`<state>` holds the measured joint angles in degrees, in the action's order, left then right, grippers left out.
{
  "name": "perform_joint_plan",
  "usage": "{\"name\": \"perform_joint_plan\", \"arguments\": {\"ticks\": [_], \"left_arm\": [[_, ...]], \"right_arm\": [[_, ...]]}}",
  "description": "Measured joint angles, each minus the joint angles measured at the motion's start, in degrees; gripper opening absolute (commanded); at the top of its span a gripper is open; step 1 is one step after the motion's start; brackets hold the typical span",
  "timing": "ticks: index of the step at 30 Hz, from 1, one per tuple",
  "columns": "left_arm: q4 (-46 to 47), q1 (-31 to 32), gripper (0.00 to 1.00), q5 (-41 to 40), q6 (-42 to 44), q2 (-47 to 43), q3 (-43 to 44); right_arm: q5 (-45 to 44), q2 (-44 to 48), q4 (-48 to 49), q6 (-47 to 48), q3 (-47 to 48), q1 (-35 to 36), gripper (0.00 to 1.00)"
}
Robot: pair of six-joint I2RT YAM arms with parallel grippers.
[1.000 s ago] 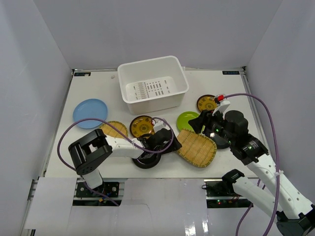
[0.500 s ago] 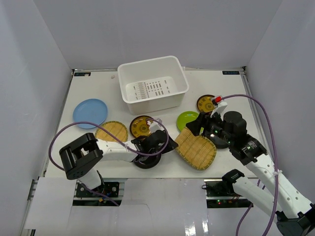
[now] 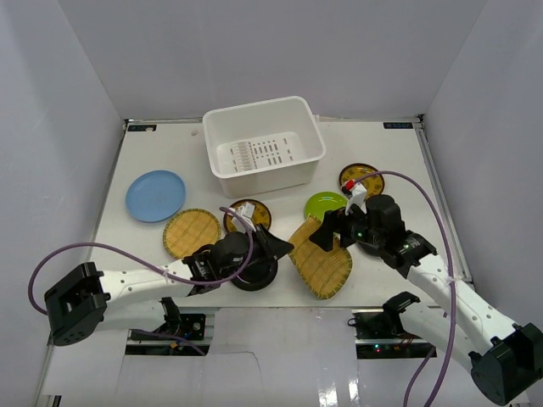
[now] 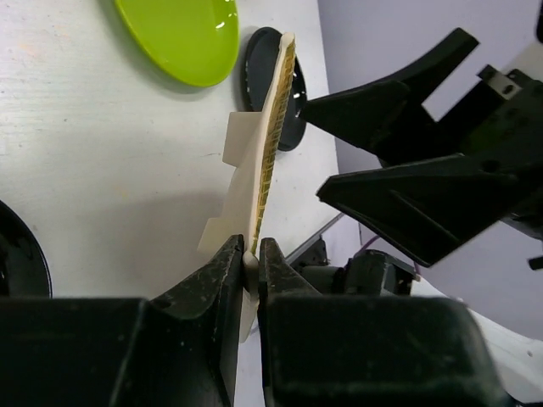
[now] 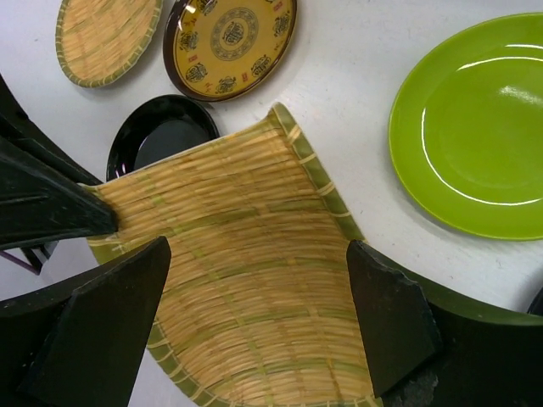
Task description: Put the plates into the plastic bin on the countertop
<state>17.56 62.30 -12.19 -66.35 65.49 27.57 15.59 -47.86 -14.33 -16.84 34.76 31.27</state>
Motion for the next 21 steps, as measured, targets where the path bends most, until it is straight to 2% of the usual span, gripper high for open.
{"name": "perform_joint_plan", "arguments": {"ticks": [6,12,17,19,21], "left_arm": [[3.4,-2.1,0.0,3.8,0.1,-4.1,-2.9],[3.0,-4.3,0.0,7.6,1.4,-7.5,-2.7],[0.5,-4.8,0.0,10.0,3.8,-11.1,-0.3],[-1.0,-4.9,0.0,10.5,4.9,-12.3,0.3],[-2.5,-5.0,0.0,11.1,6.0,-13.1,0.7]], "right_arm": [[5.5,-0.7,3.5,3.7,-1.0,-2.9,0.9],[14.6,-2.0,7.3,5.2,-2.9,-7.6,0.91],[16.6,-0.1,7.3,5.4,-3.4,-8.3,0.9],[17.3,1.2,7.3,5.5,-3.4,-8.7,0.94],[18.9,1.5,7.5,5.5,-3.3,-8.8,0.71]]}}
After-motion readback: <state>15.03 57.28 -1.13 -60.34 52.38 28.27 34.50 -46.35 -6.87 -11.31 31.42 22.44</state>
